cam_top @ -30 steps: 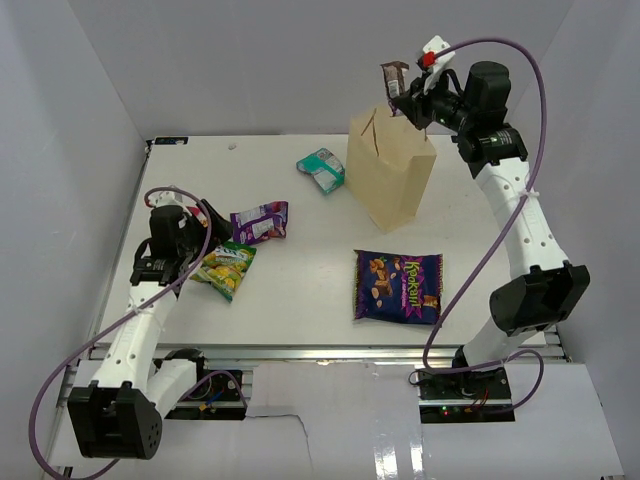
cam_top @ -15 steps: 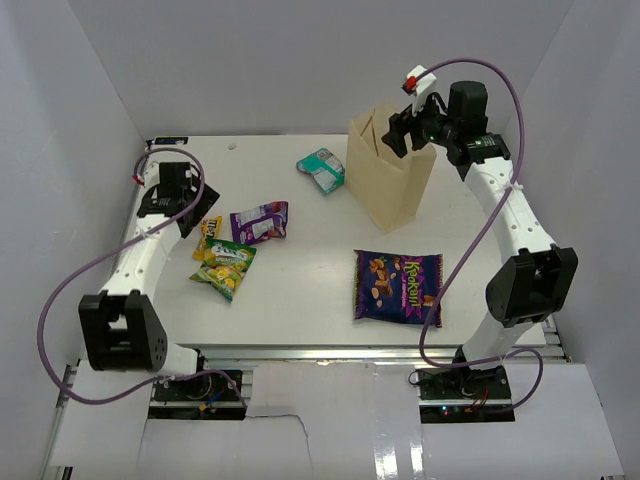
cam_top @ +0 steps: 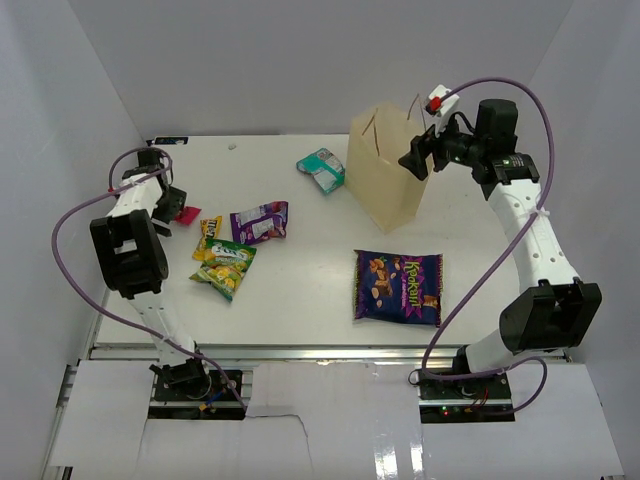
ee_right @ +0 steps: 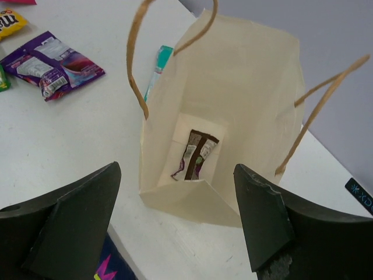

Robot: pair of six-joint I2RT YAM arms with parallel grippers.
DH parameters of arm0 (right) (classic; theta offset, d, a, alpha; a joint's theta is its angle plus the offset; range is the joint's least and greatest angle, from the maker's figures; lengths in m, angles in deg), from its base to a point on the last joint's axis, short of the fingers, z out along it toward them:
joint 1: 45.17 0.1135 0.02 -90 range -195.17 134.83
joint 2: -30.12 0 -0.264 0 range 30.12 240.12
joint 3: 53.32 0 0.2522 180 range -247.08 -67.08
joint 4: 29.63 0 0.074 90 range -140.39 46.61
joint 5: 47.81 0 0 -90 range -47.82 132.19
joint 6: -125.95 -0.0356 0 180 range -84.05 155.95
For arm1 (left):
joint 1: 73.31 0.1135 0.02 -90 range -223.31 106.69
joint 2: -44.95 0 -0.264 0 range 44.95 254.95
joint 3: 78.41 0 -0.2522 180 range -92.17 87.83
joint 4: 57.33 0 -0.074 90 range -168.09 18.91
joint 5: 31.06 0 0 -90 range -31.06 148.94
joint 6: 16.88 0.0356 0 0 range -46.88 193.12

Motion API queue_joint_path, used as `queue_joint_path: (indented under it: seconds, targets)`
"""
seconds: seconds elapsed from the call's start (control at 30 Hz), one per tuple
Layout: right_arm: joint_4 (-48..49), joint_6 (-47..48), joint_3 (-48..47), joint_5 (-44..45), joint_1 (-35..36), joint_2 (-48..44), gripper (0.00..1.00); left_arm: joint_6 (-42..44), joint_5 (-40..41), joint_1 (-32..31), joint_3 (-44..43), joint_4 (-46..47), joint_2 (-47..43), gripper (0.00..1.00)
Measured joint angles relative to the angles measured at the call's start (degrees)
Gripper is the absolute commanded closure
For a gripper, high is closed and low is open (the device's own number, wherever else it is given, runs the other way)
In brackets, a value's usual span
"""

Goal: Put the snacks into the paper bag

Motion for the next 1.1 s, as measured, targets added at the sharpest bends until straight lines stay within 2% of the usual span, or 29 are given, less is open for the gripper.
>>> queue_joint_path:
  seconds: [0.13,0.17,0.2,0.23,0.3,0.37,0.4,0.43,0.47,0.53,0.63,0.67,0.8,0.87,0.97,1.1]
  targets:
    - [-1.3,0.3,2.2,-0.5,-1.6,-0.3,0.16,0.6,-3.0,2.3,-2.2,0.1,4.3,0.12]
    - [-1.5,0.3,2.6,-0.6,-1.7,-0.3,0.16,0.7,-3.8,2.8,-2.8,0.2,5.2,0.17]
    - [-1.8,0.4,2.9,-0.8,-1.8,-0.3,0.16,1.0,-4.5,3.0,-3.1,0.5,6.0,0.31]
    - [-1.9,0.5,3.2,-0.9,-1.8,-0.3,0.16,1.2,-5.5,3.3,-3.5,0.9,6.7,0.37]
    - [-2.3,0.8,3.5,-1.4,-1.8,-0.3,0.16,2.5,-7.5,3.7,-3.8,2.1,7.9,0.44]
    - [-2.9,1.1,3.5,-2.0,-1.8,-0.4,0.16,3.7,-9.2,4.1,-3.8,2.6,8.6,0.45]
    - [-3.2,1.2,3.5,-2.3,-1.8,-0.6,0.16,4.2,-9.8,4.2,-3.8,3.0,8.8,0.48]
    - [-3.3,1.3,3.7,-2.7,-1.8,-0.9,0.16,4.5,-10.4,4.3,-3.8,3.4,8.8,0.59]
    - [-3.3,1.3,4.1,-3.0,-1.8,-1.2,0.16,4.9,-10.9,4.4,-3.9,3.8,8.8,0.61]
    - [-3.8,1.4,4.6,-3.5,-1.8,-1.9,0.16,5.7,-12.4,4.8,-4.1,4.5,8.8,0.6]
    - [-4.5,1.5,4.6,-4.0,-1.8,-2.5,0.16,8.2,-15.5,5.5,-4.5,5.5,8.7,0.39]
    - [-4.6,1.5,4.6,-4.2,-1.8,-2.7,0.16,9.2,-16.5,5.6,-4.5,5.9,8.5,0.29]
    - [-4.6,1.6,5.3,-4.9,-1.8,-3.4,0.16,14.6,-16.1,5.8,-4.4,6.5,6.1,0.06]
    - [-4.7,1.6,5.6,-5.1,-1.8,-3.4,0.16,16.6,-14.8,5.8,-4.4,6.5,4.4,0.02]
    - [-4.7,1.5,6.0,-5.4,-1.8,-3.4,0.16,20.1,-12.7,5.9,-5.0,6.6,1.6,0.02]
    - [-4.8,1.5,6.1,-5.8,-1.8,-3.4,0.16,23.0,-13.1,6.4,-11.1,7.1,3.8,0.02]
